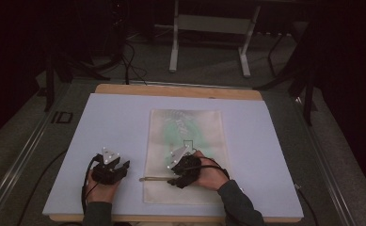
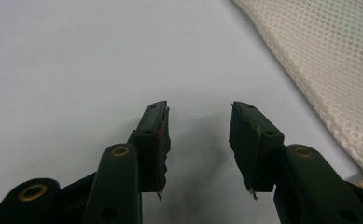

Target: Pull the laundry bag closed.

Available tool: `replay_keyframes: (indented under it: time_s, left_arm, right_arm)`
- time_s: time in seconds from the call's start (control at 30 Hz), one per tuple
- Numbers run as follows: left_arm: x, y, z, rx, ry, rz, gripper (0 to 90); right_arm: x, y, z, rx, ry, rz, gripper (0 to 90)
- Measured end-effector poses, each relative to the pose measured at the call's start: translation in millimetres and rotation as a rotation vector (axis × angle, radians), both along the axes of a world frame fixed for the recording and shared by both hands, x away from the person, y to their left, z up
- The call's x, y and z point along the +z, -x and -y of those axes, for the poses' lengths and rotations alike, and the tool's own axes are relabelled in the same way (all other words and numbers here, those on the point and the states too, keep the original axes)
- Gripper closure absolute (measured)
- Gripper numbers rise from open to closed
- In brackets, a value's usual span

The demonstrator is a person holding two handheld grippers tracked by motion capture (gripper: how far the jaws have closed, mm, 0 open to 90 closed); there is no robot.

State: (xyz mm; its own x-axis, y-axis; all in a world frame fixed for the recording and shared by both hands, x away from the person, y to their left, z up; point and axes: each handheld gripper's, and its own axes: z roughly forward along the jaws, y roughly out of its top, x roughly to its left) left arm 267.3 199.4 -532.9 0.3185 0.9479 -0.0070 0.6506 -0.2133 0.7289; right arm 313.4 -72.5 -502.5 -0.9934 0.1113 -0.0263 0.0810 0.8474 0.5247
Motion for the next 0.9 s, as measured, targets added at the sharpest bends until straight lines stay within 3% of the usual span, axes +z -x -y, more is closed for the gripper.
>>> replay_keyframes:
  time_s: [0.33, 0.73, 0.9]
  left_arm:
    - [-0.1, -0.2, -0.3, 0.0, -0.002, -0.002, 56.7]
    - [-0.5, -0.4, 0.4, -0.001, -0.004, -0.004, 56.4]
    - [-0.5, -0.4, 0.4, 0.0, -0.003, -0.004, 56.4]
  right_arm:
    - [-8.7, -1.3, -11.5, -0.005, 0.007, 0.005, 48.2]
    - [-11.0, -3.3, -19.6, -0.02, 0.037, 0.046, 47.0]
    - [-11.0, -5.4, -21.4, -0.033, 0.039, 0.039, 46.8]
